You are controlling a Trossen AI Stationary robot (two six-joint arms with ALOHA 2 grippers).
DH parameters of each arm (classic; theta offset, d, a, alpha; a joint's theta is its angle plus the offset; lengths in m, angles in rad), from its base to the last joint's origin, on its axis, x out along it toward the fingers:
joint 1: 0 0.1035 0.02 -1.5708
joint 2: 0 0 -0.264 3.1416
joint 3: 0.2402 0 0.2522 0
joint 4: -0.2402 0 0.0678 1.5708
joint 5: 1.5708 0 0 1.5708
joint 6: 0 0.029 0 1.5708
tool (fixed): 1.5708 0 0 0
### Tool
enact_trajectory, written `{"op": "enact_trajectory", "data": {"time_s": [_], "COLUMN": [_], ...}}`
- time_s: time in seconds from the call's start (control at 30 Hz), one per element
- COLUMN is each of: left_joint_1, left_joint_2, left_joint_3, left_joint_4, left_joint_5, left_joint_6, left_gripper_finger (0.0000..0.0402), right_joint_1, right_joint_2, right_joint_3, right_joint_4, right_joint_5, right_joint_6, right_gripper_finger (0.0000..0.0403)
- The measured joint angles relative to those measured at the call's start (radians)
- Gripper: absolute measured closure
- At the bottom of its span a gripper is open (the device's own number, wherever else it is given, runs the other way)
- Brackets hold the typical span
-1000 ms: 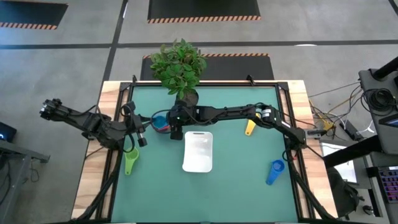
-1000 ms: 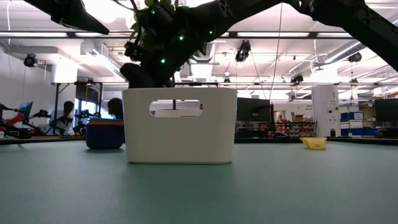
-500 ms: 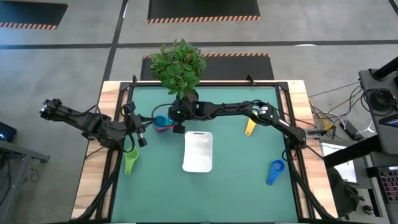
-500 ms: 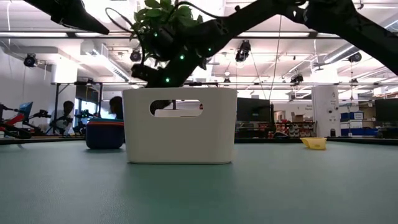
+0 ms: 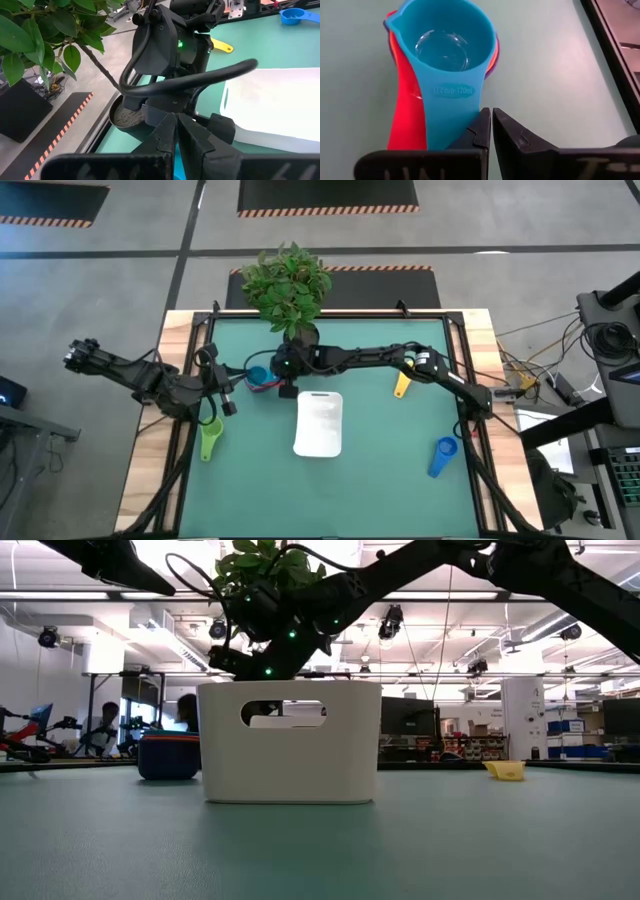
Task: Nest measuring cups in basket
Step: Stack the light blue measuring cup on top of the red measuring cup
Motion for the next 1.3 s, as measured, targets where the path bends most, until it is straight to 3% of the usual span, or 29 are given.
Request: {"op": "enact_trajectory", "data": {"time_s": [0.73, 0.8, 0.93, 1.0, 1.17, 1.3], "left_joint_1": [0.000, 0.000, 0.000, 0.000, 0.000, 0.000], "left_joint_2": [0.000, 0.001, 0.025, 0.046, 0.119, 0.199], "left_joint_3": [-0.001, -0.011, -0.067, -0.100, -0.189, -0.287], "left_joint_4": [-0.001, -0.024, -0.039, -0.037, 0.052, 0.300], "left_joint_5": [0.007, 0.060, 0.295, 0.364, 0.370, 0.356], "left_joint_6": [-0.007, -0.041, -0.120, -0.160, -0.231, -0.245], "left_gripper_finger": [0.0402, 0.0402, 0.0402, 0.0402, 0.0402, 0.0402], "right_joint_1": [0.029, 0.030, 0.030, 0.030, 0.029, 0.029], "right_joint_2": [-0.017, -0.021, -0.033, -0.036, -0.036, -0.036], "right_joint_3": [0.000, 0.000, 0.000, 0.000, -0.001, -0.005], "right_joint_4": [-0.016, -0.019, -0.031, -0.031, -0.043, -0.043], "right_joint_5": [0.005, 0.006, 0.006, 0.008, 0.008, 0.008], "right_joint_6": [-0.001, -0.002, -0.011, -0.017, -0.019, -0.019], "right_gripper_finger": [0.0394, 0.0394, 0.0394, 0.0394, 0.0394, 0.0394]}}
